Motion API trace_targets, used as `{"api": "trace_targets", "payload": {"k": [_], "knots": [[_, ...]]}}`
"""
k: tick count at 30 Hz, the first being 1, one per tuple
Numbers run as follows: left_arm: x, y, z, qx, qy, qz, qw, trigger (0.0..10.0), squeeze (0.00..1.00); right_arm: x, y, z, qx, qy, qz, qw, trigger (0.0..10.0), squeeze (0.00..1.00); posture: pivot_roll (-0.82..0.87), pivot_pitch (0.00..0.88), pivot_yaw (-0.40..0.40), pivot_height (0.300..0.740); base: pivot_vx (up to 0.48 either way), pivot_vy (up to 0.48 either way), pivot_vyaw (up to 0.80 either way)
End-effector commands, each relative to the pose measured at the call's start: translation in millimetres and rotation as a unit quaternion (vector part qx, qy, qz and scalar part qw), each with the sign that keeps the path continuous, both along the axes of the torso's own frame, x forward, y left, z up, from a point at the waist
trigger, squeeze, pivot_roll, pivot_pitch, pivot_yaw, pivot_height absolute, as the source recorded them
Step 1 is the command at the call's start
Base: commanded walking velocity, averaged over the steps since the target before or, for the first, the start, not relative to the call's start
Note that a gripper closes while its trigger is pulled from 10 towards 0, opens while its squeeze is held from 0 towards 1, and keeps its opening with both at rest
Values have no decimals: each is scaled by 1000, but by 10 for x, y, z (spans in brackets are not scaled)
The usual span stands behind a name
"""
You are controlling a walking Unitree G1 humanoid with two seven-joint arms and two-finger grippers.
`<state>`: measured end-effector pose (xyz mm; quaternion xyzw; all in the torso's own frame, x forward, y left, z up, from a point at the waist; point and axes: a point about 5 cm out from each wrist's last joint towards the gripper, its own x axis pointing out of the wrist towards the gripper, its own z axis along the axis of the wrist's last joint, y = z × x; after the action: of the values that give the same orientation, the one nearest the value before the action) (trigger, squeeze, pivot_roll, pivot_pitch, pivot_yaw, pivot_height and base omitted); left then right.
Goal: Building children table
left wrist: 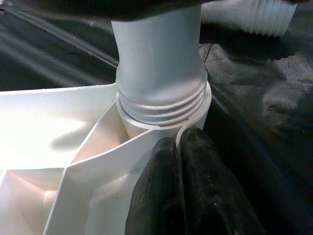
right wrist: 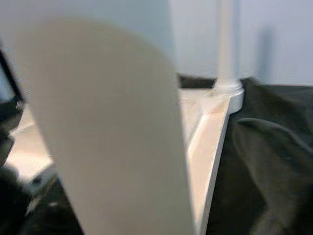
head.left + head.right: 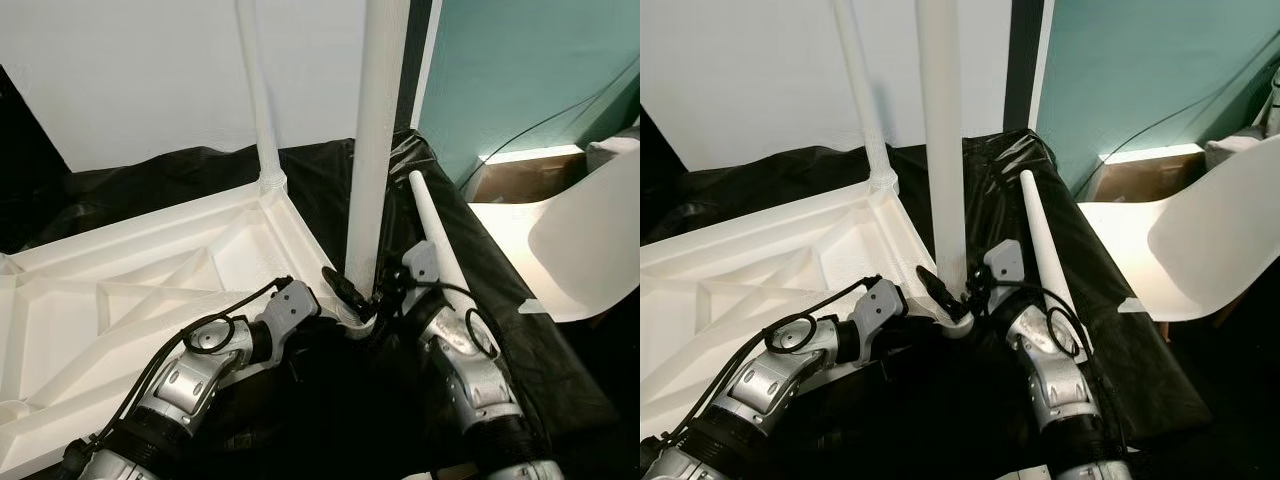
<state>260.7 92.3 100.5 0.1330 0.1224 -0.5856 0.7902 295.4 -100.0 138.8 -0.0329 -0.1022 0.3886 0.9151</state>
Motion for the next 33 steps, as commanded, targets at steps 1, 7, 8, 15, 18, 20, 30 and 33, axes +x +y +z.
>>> {"api": "trace_targets", "payload": {"k": [1,7,8,15,18,20,30,33], "knots": [[-249,-45,-291,-5,93,-63,994,10000,0,10,-22,-82,-22,24,40,999,10000,0,58,0,-12,740,0,0,0],[-232,-55,-296,-6,90,-60,994,10000,0,74,-214,-114,-101,42,157,981,10000,0,64,0,-22,740,0,0,0],[-232,-55,-296,-6,90,-60,994,10000,0,74,-214,-114,-101,42,157,981,10000,0,64,0,-22,740,0,0,0],[-237,-45,-308,-6,90,-55,994,10000,0,239,-340,59,-153,26,208,966,4078,0,67,0,-27,740,0,0,0],[-238,-49,-308,-7,90,-54,994,10000,0,284,-339,114,-164,17,220,961,0,0,70,0,-28,740,0,0,0],[-237,-49,-308,-8,90,-53,994,10000,0,301,-338,125,-177,18,236,955,0,0,70,0,-28,740,0,0,0],[-249,-48,-322,-9,91,-52,994,10000,0,293,-392,35,-164,45,231,958,0,0,67,0,-27,740,0,0,0],[-250,-48,-324,-9,91,-52,994,10000,0,270,-355,10,-167,23,207,964,0,0,63,0,-23,740,0,0,0]]}}
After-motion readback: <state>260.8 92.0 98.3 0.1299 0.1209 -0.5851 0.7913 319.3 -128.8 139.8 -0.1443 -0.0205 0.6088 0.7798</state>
